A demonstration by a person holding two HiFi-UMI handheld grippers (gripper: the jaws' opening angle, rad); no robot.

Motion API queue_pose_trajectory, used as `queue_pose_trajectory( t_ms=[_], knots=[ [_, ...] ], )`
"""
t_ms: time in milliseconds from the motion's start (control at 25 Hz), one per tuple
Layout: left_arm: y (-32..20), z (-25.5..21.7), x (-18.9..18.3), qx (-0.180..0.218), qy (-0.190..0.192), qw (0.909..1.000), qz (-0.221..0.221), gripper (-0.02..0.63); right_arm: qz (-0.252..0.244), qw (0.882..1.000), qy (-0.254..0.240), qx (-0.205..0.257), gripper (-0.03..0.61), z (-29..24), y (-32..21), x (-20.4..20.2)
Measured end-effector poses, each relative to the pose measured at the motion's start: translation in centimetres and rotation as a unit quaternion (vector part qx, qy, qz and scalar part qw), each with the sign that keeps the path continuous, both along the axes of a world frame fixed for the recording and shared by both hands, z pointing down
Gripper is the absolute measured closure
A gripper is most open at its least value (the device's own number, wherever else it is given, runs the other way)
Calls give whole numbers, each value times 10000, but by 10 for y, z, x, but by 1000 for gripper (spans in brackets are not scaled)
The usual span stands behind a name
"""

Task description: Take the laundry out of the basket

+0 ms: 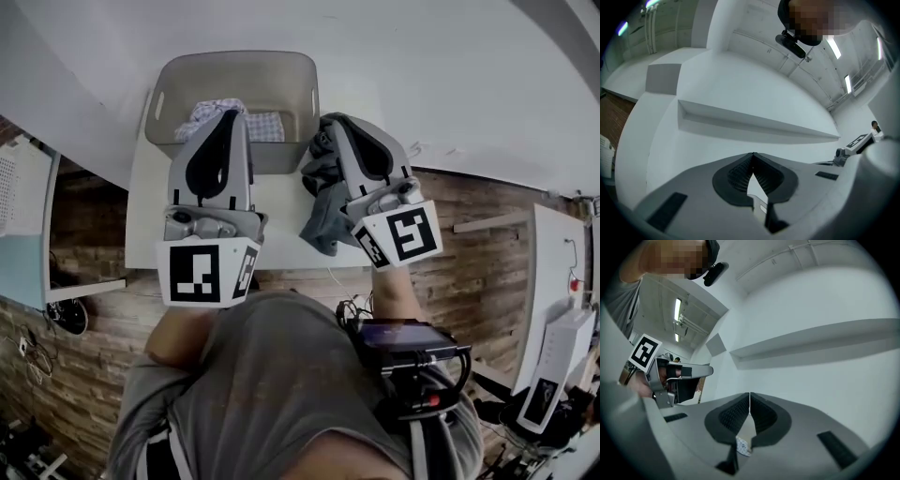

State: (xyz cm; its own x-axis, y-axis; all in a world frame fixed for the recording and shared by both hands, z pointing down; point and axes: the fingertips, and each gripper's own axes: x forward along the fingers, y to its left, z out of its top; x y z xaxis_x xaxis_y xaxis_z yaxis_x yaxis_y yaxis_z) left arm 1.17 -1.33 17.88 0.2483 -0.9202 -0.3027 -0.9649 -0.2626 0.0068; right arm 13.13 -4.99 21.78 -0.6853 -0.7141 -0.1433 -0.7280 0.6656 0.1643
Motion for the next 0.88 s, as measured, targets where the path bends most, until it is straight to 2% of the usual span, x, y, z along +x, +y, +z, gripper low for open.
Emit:
queue_pose_trajectory(
  t_ms=[240, 600, 880],
  knots=[
    [-7, 9, -17, -145, -135, 9998, -101, 606, -193, 9997, 79, -93, 566, 8, -5, -25],
    [-30, 11, -59, -194, 41, 9995, -263, 606, -353, 9992, -2, -193, 566, 9, -21, -55],
    [-62, -8, -96, -6, 14, 9995, -311, 606, -346, 9993, -140, -101, 566, -4, -43, -80]
  ],
)
